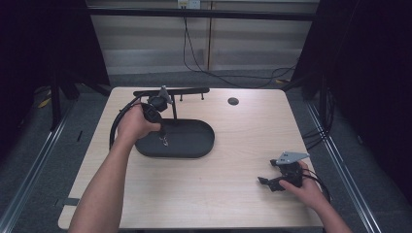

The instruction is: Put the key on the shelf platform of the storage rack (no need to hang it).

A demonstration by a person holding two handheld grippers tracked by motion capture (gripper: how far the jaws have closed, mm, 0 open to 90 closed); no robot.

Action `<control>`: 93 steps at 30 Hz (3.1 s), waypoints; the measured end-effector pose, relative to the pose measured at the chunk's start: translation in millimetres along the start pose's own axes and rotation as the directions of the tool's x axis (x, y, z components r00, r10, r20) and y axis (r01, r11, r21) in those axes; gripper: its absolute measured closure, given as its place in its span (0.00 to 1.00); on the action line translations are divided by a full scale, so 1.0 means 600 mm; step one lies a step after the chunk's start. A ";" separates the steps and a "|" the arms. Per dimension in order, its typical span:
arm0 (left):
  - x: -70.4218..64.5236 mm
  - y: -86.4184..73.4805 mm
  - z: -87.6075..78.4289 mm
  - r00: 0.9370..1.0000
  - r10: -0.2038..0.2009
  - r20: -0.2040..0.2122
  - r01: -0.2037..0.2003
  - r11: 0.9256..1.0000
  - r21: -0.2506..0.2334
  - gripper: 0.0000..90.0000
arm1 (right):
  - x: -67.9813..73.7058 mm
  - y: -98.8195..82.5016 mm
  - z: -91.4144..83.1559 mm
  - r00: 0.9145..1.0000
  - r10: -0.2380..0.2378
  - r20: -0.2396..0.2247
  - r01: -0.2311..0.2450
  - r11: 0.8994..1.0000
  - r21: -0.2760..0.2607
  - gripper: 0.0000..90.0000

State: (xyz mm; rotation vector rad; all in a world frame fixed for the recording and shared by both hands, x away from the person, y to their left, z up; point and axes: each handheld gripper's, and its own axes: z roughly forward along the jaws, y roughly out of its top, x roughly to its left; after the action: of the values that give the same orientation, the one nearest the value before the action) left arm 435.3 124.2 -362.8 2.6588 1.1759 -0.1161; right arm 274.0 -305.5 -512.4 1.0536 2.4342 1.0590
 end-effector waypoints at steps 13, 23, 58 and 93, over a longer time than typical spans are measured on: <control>0.004 0.007 0.032 1.000 -0.002 -0.010 0.002 1.000 -0.007 0.99 | 0.000 0.000 0.000 1.000 0.000 0.000 0.000 1.000 0.000 0.13; 0.012 0.004 0.054 1.000 -0.016 -0.009 0.016 1.000 -0.006 0.99 | 0.000 0.000 0.000 1.000 0.002 0.000 -0.002 1.000 0.002 0.13; 0.027 -0.004 0.102 0.998 -0.029 -0.057 0.027 0.999 -0.023 0.96 | 0.000 0.000 0.000 1.000 0.001 -0.001 -0.001 1.000 0.003 0.13; 0.022 -0.022 0.081 0.998 -0.054 -0.030 0.051 0.994 -0.101 0.82 | 0.000 0.000 0.000 1.000 0.002 -0.003 -0.002 1.000 0.003 0.13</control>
State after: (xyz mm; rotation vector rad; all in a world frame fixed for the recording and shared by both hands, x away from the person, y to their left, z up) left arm 435.4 130.8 -414.3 2.5528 1.2287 -0.0221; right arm 273.9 -305.7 -512.3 1.0562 2.4380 1.0592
